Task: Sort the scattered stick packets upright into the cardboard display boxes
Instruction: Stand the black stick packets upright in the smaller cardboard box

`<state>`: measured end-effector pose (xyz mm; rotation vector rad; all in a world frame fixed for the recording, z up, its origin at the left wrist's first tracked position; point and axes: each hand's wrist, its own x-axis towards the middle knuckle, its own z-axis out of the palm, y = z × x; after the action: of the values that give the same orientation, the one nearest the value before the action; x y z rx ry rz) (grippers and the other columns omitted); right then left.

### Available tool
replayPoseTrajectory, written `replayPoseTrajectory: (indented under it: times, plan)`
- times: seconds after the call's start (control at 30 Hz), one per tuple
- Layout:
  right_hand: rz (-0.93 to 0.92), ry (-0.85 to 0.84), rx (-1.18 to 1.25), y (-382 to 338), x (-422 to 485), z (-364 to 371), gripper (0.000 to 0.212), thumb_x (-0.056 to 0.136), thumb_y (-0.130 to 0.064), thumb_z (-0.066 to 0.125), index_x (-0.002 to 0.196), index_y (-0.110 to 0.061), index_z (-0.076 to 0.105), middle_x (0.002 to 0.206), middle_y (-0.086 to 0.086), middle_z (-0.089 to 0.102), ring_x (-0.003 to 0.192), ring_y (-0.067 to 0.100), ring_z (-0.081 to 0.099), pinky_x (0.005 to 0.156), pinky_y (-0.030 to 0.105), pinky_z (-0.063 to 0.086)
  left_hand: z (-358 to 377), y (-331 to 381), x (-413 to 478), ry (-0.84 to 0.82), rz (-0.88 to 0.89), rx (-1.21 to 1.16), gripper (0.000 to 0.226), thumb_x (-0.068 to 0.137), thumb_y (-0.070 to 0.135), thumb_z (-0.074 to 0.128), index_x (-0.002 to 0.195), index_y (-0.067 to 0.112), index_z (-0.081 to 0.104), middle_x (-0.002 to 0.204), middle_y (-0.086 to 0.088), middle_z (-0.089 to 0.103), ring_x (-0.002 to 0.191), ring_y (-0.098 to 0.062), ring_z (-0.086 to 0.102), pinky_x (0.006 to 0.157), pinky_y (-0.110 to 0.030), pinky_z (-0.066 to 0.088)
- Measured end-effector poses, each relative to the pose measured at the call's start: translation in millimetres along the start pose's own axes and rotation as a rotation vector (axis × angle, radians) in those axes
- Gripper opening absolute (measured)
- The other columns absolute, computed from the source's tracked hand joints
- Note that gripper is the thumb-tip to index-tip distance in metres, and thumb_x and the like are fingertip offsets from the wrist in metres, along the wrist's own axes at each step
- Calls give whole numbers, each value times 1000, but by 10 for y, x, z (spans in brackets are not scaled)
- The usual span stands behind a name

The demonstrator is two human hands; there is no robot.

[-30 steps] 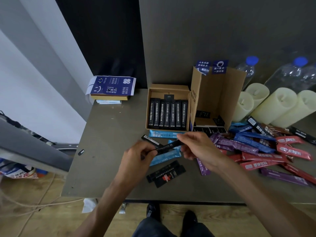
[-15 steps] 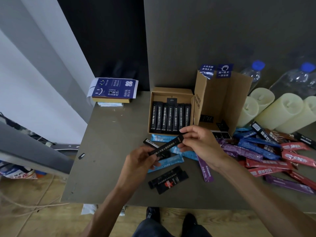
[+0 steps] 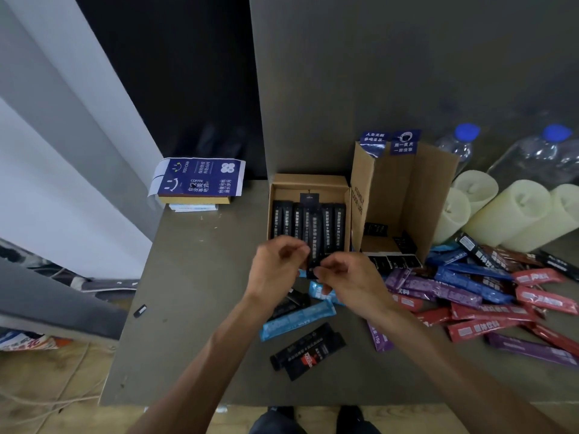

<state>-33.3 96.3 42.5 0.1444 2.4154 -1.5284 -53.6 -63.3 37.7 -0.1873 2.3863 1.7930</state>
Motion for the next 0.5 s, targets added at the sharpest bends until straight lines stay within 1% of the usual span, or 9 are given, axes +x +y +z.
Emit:
replayPoseTrajectory:
  times: [0.07, 0.13, 0.2, 0.23, 0.3, 0.37, 0.4, 0.47, 0.5]
  plan:
    - [2, 39, -12, -11, 24, -58, 9, 92, -15, 70, 86, -9, 73, 69, 2, 72, 55, 7, 67, 54, 12, 47, 60, 49, 116, -41, 21, 64, 6, 92, 19, 67, 94, 21, 72, 79, 5, 73, 73, -8, 70, 70, -26, 58]
    - [9, 43, -30, -18, 40, -99, 10, 93, -16, 69, 87, -9, 73, 69, 3, 72, 54, 7, 66, 53, 12, 48, 67, 84, 199, -115, 39, 101, 5, 92, 20, 68, 95, 21, 71, 76, 5, 72, 69, -5, 68, 66, -23, 55]
    - [8, 44, -58, 10, 50, -149, 10, 94, -16, 68, 88, -10, 74, 69, -1, 71, 55, 7, 67, 54, 14, 50, 92, 101, 280, -177, 56, 161, 4, 92, 19, 68, 94, 21, 71, 77, 7, 72, 68, -3, 68, 65, -19, 51]
    - [1, 46, -69, 26, 47, -166, 11, 94, -16, 67, 88, -11, 74, 68, -3, 70, 54, 6, 66, 54, 14, 49, 102, 96, 310, -183, 54, 189, 4, 92, 19, 68, 93, 21, 71, 76, 7, 71, 67, -3, 68, 64, -17, 50]
    - [-5, 65, -64, 52, 28, -201, 12, 95, -15, 65, 88, -12, 75, 68, -6, 70, 55, 5, 65, 55, 12, 48, 132, 81, 378, -127, 39, 226, 5, 93, 18, 66, 91, 19, 70, 73, 7, 70, 63, -1, 66, 59, -14, 46]
    - [1, 76, -17, 80, -3, -237, 12, 95, -16, 65, 88, -14, 74, 75, -3, 72, 59, 8, 68, 59, 13, 51, 161, 56, 467, -31, 21, 275, 7, 93, 19, 65, 88, 21, 69, 75, 6, 70, 67, -3, 66, 58, -13, 46]
    - [11, 67, 14, 92, -16, -256, 12, 95, -17, 65, 88, -15, 74, 78, -2, 74, 61, 11, 70, 61, 15, 53, 182, 39, 514, -6, 9, 297, 8, 93, 19, 65, 87, 24, 68, 77, 4, 70, 72, -6, 67, 61, -16, 50]
    - [37, 36, 49, 128, -39, -283, 10, 94, -18, 66, 88, -15, 74, 82, -2, 75, 65, 13, 72, 64, 16, 54, 238, 1, 589, -12, -25, 320, 11, 92, 18, 66, 86, 27, 65, 83, 0, 71, 80, -15, 70, 73, -31, 60]
    - [47, 30, 54, 148, -47, -291, 10, 94, -18, 66, 89, -15, 74, 82, -3, 75, 66, 13, 73, 64, 17, 55, 267, -19, 613, -21, -41, 334, 12, 91, 17, 66, 87, 27, 65, 86, -1, 71, 82, -18, 70, 77, -37, 61]
